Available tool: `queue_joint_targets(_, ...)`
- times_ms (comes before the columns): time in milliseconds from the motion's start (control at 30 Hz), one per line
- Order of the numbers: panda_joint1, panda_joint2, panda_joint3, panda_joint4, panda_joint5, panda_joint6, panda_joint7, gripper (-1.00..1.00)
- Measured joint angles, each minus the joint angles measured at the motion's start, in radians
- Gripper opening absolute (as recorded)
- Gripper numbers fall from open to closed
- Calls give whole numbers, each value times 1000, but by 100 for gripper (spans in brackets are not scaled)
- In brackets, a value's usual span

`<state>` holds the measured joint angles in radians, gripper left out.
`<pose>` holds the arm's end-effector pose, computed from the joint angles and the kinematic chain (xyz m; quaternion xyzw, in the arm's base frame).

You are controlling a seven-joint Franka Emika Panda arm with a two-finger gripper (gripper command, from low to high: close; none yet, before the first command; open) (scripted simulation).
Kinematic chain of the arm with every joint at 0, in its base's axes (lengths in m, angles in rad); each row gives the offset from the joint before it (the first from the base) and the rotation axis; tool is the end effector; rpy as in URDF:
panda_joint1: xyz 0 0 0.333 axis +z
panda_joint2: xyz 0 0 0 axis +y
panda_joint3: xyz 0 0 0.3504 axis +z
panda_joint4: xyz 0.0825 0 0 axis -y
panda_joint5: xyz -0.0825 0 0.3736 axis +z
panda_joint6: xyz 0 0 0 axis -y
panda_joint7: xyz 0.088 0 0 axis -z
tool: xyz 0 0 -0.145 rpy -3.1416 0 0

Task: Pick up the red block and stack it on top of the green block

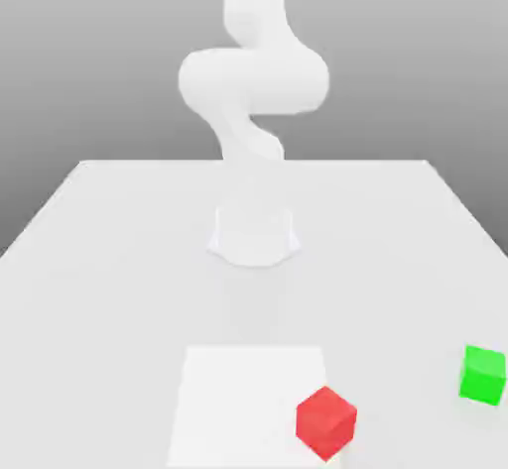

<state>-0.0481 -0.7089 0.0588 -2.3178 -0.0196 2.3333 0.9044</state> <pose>0.3733 0.0108 0.6701 -0.8449 0.4004 -0.3302 0.1298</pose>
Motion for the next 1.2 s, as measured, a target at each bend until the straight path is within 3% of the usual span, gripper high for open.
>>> queue_joint_targets(500, -183, 554, 260, -107, -181, 199, 674, 0)
queue_joint_targets(667, -170, 729, 274, -143, -208, 267, 874, 0)
queue_joint_targets(833, -146, 886, 287, -182, -157, 346, 1013, 0)
queue_joint_targets(1000, -87, 1051, 213, -162, -249, 469, 1114, 0)
queue_joint_targets(1033, -69, 1081, 191, -157, -271, 493, 1130, -100)
queue_joint_targets(1200, -69, 1082, 191, -157, -271, 496, 1131, -100)
